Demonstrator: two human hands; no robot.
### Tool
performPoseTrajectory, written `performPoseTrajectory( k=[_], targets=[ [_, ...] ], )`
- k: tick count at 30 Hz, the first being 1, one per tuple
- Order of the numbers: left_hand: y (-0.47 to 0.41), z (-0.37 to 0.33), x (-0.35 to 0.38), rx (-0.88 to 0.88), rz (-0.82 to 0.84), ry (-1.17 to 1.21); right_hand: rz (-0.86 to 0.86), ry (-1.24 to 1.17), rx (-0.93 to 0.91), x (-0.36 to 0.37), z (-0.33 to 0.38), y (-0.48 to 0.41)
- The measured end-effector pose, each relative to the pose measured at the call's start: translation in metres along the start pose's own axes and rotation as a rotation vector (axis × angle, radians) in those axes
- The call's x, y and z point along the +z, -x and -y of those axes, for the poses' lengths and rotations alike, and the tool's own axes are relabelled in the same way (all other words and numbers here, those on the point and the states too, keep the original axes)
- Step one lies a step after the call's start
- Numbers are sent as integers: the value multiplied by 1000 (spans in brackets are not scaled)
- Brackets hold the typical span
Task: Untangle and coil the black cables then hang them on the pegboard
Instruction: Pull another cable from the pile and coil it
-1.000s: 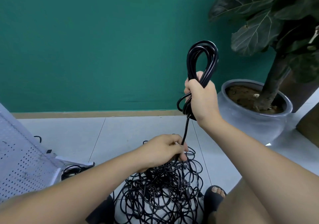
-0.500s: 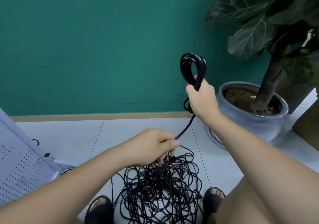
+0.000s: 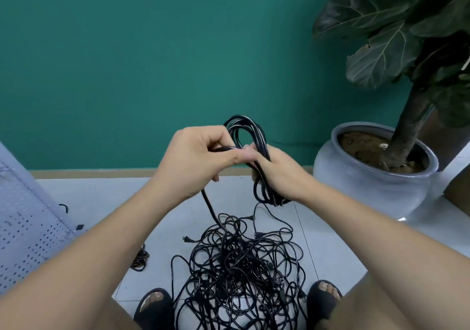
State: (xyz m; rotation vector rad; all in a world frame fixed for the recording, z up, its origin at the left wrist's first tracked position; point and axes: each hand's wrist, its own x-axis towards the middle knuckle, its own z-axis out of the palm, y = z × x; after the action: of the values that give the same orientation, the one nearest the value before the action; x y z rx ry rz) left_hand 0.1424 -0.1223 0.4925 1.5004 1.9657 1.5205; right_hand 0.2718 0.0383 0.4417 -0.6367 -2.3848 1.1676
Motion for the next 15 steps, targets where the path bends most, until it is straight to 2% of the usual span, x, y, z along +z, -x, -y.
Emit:
performPoseTrajectory(
  k=[4, 9, 12, 15],
  targets=[
    [-6, 0, -2, -12, -131, 34, 23, -215, -13, 11, 21, 19],
    [-8, 0, -1, 23, -207, -19, 43, -335, -70, 7, 26, 25],
    [-7, -2, -2, 42, -226, -100, 141, -147, -126, 2, 26, 23],
    [-5, -5, -2, 88, -211, -181, 149, 121, -47, 2, 18, 18]
  ],
)
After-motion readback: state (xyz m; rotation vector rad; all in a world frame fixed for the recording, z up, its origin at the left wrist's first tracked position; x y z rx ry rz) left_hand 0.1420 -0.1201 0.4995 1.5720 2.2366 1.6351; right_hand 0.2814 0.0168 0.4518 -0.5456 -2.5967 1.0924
